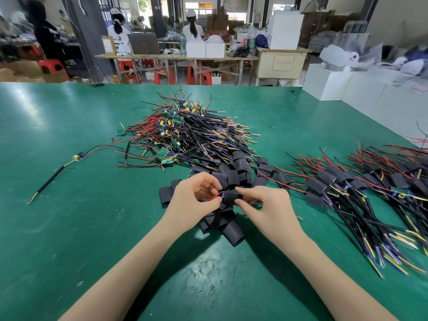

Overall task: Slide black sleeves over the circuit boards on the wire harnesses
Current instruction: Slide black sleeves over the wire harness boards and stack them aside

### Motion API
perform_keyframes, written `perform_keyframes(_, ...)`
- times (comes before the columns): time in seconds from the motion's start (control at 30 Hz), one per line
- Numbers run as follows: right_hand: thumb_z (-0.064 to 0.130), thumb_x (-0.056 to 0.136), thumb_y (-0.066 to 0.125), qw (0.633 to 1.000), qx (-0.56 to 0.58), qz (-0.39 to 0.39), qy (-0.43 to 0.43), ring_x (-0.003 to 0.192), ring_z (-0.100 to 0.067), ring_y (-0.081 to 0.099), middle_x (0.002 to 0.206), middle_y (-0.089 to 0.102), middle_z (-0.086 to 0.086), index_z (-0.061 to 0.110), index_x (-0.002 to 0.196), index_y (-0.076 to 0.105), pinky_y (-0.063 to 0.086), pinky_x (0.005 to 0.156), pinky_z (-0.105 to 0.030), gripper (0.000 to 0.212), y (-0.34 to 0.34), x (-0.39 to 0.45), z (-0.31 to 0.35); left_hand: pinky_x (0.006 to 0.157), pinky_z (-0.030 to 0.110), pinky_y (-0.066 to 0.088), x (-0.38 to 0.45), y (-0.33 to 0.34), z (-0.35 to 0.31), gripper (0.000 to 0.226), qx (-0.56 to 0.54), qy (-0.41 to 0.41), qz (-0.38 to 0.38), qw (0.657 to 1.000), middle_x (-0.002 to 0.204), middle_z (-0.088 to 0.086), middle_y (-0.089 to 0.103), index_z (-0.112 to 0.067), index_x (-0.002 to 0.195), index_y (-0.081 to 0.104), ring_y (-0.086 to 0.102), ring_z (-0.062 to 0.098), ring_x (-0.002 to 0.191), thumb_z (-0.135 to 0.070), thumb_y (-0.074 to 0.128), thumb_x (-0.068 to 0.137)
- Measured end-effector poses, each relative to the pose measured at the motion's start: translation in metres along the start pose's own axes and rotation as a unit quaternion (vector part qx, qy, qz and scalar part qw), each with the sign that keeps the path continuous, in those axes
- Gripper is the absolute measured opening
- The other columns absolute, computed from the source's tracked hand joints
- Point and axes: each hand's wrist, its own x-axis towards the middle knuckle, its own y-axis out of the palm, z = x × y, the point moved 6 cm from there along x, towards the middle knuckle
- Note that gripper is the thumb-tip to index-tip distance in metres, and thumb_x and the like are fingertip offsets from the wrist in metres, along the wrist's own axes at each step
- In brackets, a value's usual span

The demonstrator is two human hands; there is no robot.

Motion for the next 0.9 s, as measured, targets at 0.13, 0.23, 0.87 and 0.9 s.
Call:
perform_keyframes(0.13,0.007,0.076,0.078,1.0,0.02,-0.011,0.018,0.065,-0.013,0.068,0.075,0.073,0.0,0.013,0.098,0.076,0.057,0.071,-0.034,0.023,0.0,0.0,-0.003,0.067,0.015,0.048,-0.001,0.001,-0.001,0.026,-0.009,0.007,0.004,1.0,0.072,-0.007,0.064,-0.016,0.082,0.065,0.059,0.007,0.068,0.009,0.072,0.075)
perform_keyframes(0.23,0.005,0.076,0.077,0.998,0.044,-0.009,0.033,0.064,-0.014,0.069,0.075,0.073,-0.002,0.012,0.097,0.076,0.057,0.07,-0.036,0.022,0.001,0.0,-0.004,0.066,0.016,0.049,-0.001,0.003,0.0,0.028,-0.003,0.006,0.015,1.0,0.072,-0.007,0.064,-0.019,0.082,0.066,0.06,0.007,0.067,0.007,0.073,0.077)
perform_keyframes(0.87,0.01,0.079,0.073,0.966,-0.224,0.099,-0.086,0.084,-0.034,0.06,0.088,0.066,-0.014,-0.001,0.129,0.055,0.047,0.068,-0.042,0.054,0.017,-0.001,0.013,0.069,0.019,0.053,0.001,0.002,-0.002,0.025,-0.042,-0.019,0.015,0.999,0.082,0.003,0.073,-0.011,0.087,0.07,0.068,0.012,0.069,0.006,0.079,0.072)
perform_keyframes(0.9,0.008,0.075,0.075,0.964,-0.23,0.098,-0.096,0.08,-0.033,0.061,0.085,0.065,-0.014,-0.003,0.127,0.057,0.047,0.065,-0.041,0.055,0.017,-0.002,0.013,0.068,0.018,0.052,0.001,0.002,-0.001,0.024,-0.041,-0.023,0.02,0.999,0.082,0.004,0.073,-0.01,0.087,0.07,0.067,0.011,0.068,0.006,0.079,0.072)
